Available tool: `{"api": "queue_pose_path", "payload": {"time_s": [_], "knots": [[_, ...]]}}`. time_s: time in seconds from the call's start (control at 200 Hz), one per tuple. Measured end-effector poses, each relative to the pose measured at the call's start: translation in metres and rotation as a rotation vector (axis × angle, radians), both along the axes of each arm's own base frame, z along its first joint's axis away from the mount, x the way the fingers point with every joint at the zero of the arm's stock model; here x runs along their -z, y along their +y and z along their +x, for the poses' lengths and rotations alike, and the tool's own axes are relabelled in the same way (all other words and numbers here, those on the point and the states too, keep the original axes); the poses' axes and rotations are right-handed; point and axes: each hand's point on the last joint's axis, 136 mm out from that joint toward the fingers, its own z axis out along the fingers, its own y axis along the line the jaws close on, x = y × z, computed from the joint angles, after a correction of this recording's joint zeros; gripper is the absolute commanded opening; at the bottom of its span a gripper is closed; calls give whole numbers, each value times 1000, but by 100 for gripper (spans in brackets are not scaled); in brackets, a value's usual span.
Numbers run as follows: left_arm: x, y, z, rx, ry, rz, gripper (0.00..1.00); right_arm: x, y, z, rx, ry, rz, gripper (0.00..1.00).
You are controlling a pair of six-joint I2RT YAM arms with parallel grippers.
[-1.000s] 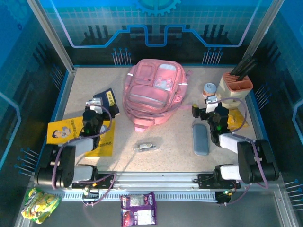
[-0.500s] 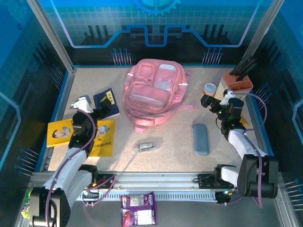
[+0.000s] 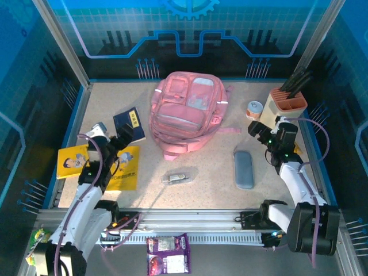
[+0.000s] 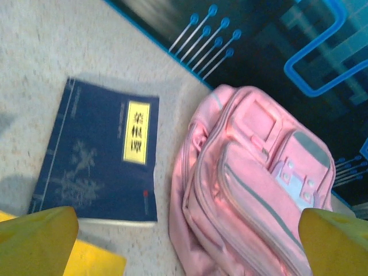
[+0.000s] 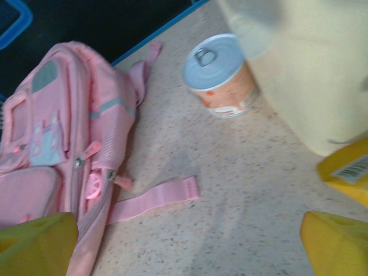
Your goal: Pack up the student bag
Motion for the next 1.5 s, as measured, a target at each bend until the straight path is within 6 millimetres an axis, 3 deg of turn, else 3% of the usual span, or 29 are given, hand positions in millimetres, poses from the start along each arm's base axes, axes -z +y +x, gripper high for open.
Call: {"api": "queue_pose_path", "payload": {"time_s": [0.135, 0.235, 0.38, 0.465, 0.685, 0.9, 1.196, 1.501], "knots": [[8, -15, -3, 39, 63, -62, 99, -6, -5, -4, 25, -10, -19, 100], [18, -37, -8, 90, 118, -108, 99, -9, -2, -6, 17, -20, -44, 100], [41, -81, -20, 193, 231, -157, 99, -1, 29, -5, -79, 36, -72, 99], [52, -106, -28, 239, 291, -169, 99, 0, 57, -3, -159, 72, -110, 100], [54, -158, -39, 298, 348, -198, 99, 8, 118, -11, -312, 111, -180, 100], [60, -198, -37, 315, 378, -226, 99, 37, 124, -11, -313, 228, -196, 100], [67, -236, -20, 335, 365, -228, 99, 22, 153, 7, -387, 147, -122, 100], [86, -245, -6, 304, 372, -201, 99, 54, 180, 37, -425, 255, -43, 100]]}}
